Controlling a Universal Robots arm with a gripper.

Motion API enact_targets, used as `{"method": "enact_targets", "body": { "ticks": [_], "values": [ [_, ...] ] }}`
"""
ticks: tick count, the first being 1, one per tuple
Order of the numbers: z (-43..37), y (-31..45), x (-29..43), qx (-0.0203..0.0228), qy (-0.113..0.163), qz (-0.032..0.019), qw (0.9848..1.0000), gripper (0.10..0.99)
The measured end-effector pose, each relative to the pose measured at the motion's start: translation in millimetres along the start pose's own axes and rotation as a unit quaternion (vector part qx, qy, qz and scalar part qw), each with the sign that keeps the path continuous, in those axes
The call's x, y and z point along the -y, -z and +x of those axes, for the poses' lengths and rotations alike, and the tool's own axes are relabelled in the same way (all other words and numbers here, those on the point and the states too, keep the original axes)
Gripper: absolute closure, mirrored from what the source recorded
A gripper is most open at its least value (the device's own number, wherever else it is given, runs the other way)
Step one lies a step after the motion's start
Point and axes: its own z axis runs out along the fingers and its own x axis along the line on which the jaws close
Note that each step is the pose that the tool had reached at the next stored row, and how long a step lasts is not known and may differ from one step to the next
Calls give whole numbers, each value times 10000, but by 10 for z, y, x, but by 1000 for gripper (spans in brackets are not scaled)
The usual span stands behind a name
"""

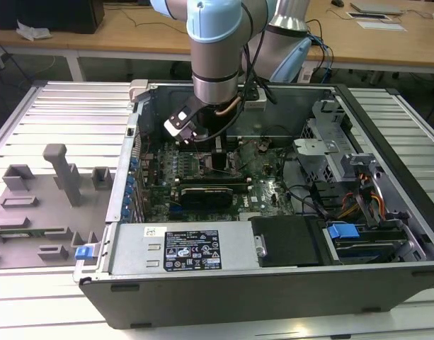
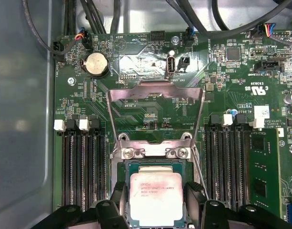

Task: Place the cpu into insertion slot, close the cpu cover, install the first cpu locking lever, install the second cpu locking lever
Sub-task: 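Place the cpu into insertion slot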

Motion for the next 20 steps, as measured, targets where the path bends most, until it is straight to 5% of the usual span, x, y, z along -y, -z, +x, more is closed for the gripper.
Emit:
{"method": "enact_targets", "body": {
  "ticks": [5, 11, 20],
  "values": [
    [4, 133, -12, 0, 0, 0, 10000, 471],
    [4, 145, -13, 3, 1, 0, 10000, 482],
    [4, 145, -13, 6, 1, 0, 10000, 976]
  ]
}}
